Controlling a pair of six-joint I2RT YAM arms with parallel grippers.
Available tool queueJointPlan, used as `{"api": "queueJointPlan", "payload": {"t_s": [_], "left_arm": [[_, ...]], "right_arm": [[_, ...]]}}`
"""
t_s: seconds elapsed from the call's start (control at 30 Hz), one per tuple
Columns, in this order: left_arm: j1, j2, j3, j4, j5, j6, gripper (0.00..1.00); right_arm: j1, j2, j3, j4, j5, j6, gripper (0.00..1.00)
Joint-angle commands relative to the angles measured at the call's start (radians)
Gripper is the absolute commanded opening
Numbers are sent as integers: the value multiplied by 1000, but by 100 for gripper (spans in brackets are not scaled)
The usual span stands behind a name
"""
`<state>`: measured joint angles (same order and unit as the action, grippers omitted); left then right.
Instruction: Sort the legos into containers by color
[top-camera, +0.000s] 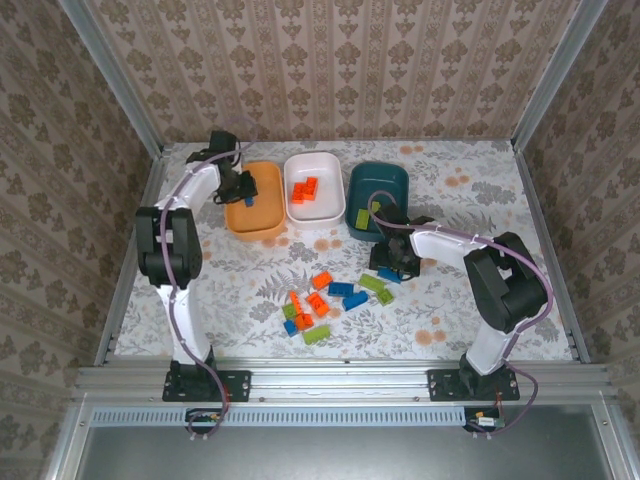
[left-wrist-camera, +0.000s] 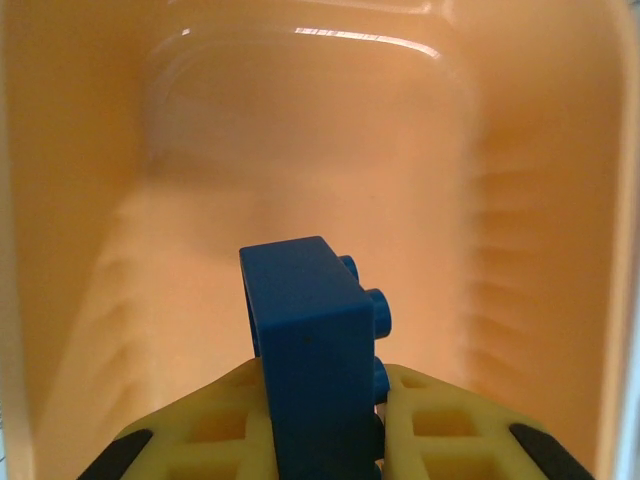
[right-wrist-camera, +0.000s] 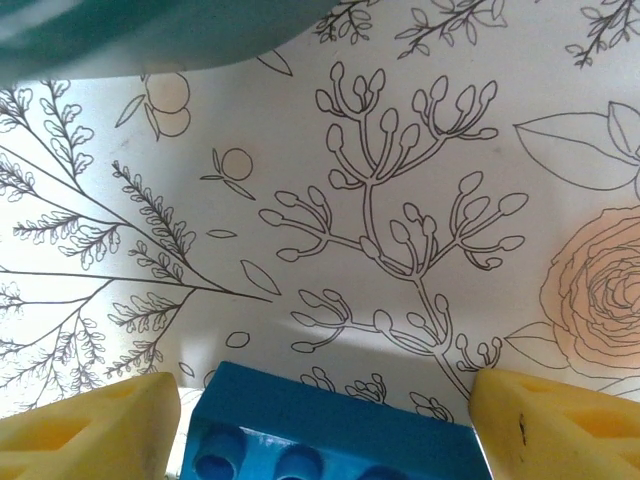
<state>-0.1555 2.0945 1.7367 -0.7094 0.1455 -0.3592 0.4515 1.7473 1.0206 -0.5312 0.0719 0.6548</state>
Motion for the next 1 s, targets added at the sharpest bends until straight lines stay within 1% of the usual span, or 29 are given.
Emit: {"api": "queueJointPlan", "payload": {"t_s": [0.0, 0.03, 0.13, 0.2, 0.37, 0.57, 0.67, 0.77, 0.87, 0.97], "left_arm": [[-7, 51, 67, -99, -39, 59, 16], [-8, 58, 72, -107, -39, 61, 20], [-6, 63, 72, -110, -34, 61, 27], [-7, 57, 72, -110, -28, 61, 32], [-1, 12, 67, -117, -7, 59, 49], [9, -76, 35, -122, 30, 54, 60], [12, -147, 12, -121, 60, 45, 63], [17, -246, -28, -118, 80, 34, 65], [29, -376, -108, -90, 106, 13, 68], [37, -516, -211, -62, 128, -2, 70]], "right_arm": [[-4, 11, -43, -9, -19, 9, 76], [-3, 11, -45, -9, -20, 10, 74], [-4, 0, -51, -9, -23, 14, 66], [-4, -11, -53, -10, -21, 16, 62], [-2, -74, -47, -13, -22, 20, 60], [14, -184, -8, -44, -50, 34, 59], [31, -208, 61, -61, -88, 34, 59], [45, -197, 148, -50, -152, 46, 59], [69, -137, 260, -17, -216, 59, 58], [103, -15, 420, 28, -291, 70, 59]]}}
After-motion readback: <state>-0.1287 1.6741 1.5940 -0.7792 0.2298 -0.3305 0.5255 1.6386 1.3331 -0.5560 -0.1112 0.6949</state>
